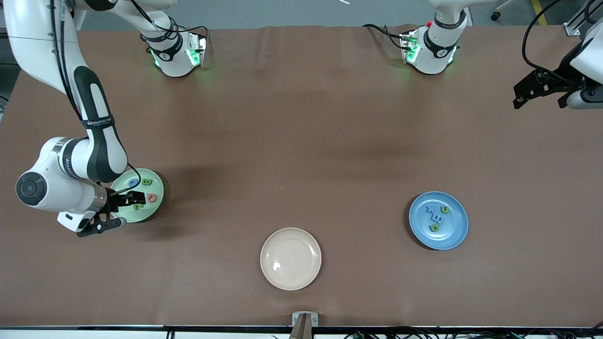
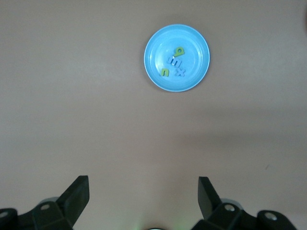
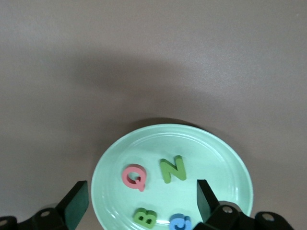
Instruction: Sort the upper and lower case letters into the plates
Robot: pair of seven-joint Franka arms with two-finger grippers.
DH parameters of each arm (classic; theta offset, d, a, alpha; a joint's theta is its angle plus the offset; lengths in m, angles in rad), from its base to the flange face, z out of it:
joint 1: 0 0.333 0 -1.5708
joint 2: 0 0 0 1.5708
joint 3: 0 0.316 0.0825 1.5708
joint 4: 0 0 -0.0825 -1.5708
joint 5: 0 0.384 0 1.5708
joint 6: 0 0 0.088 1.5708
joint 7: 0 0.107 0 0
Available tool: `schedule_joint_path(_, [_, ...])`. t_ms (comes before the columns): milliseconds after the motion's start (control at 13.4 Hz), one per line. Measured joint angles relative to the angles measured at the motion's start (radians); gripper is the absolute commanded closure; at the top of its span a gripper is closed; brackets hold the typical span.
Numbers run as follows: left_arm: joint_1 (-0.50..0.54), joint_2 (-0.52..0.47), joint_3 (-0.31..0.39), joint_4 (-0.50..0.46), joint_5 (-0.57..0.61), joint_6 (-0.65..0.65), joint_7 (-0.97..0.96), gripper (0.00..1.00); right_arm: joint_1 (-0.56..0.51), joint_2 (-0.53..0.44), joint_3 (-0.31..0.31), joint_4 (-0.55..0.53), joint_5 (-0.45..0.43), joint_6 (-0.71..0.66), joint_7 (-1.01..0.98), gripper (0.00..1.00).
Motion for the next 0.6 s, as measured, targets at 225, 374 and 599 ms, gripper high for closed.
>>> schedule_joint_path(225, [0.002, -0.002, 0.0, 0.001, 0.0, -0.027, 0.004, 0.0, -0.035, -0.052, 0.026, -0.001, -0.001, -0.027, 0.023, 0.0])
schedule_joint_path(374, [0.002, -0.003, 0.0, 0.002, 0.0, -0.034, 0.004, 0.0, -0.023, -0.114, 0.016, -0.02, 0.006, -0.046, 0.036, 0.0])
schedule_joint_path(599, [0.002, -0.003, 0.0, 0.002, 0.0, -0.035, 0.004, 0.0, 0.04, -0.196, -0.043, -0.062, 0.022, -0.066, 0.084, 0.0])
